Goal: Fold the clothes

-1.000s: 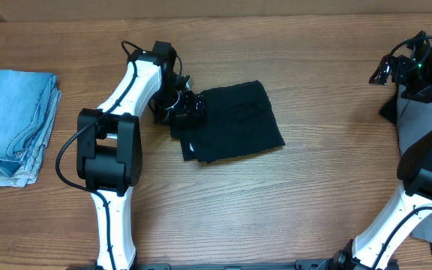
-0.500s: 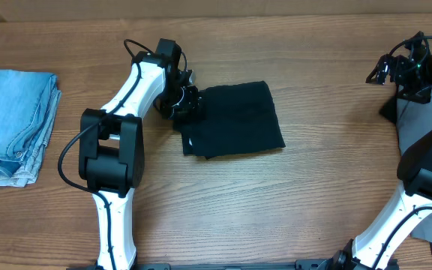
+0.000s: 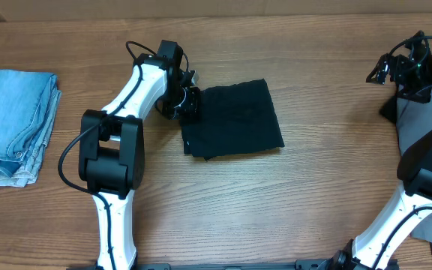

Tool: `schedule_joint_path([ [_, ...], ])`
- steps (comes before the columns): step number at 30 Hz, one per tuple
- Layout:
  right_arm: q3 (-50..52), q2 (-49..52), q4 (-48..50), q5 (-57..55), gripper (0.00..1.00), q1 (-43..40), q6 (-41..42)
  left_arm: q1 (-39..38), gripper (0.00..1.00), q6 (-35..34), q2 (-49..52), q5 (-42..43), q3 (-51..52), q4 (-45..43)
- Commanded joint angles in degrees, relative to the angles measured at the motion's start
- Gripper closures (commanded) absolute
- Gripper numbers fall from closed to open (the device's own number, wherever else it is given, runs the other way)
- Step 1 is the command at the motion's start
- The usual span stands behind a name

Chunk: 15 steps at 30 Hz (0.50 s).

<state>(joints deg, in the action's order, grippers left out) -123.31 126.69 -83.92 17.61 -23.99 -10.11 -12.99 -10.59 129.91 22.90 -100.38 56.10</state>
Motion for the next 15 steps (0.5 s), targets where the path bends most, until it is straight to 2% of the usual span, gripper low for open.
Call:
schedule_joint_path([
  [1,0.2,-1.2,1.3,0.4,0.0,-0.1,0.3,-0.1,0.96,-0.3,0.7,-2.3,-6.7,3.7],
  [6,0.2,-1.2,6.4,0.4,0.0,-0.1,0.3,-0.2,0.96,-4.5,0.4,-2.3,-19.7,10.1],
  [15,0.2,-1.2,7.0,0.4,0.0,-0.1,0.3,2.6,0.96,-11.4,0.0,-2.5,-34.9,13.4],
])
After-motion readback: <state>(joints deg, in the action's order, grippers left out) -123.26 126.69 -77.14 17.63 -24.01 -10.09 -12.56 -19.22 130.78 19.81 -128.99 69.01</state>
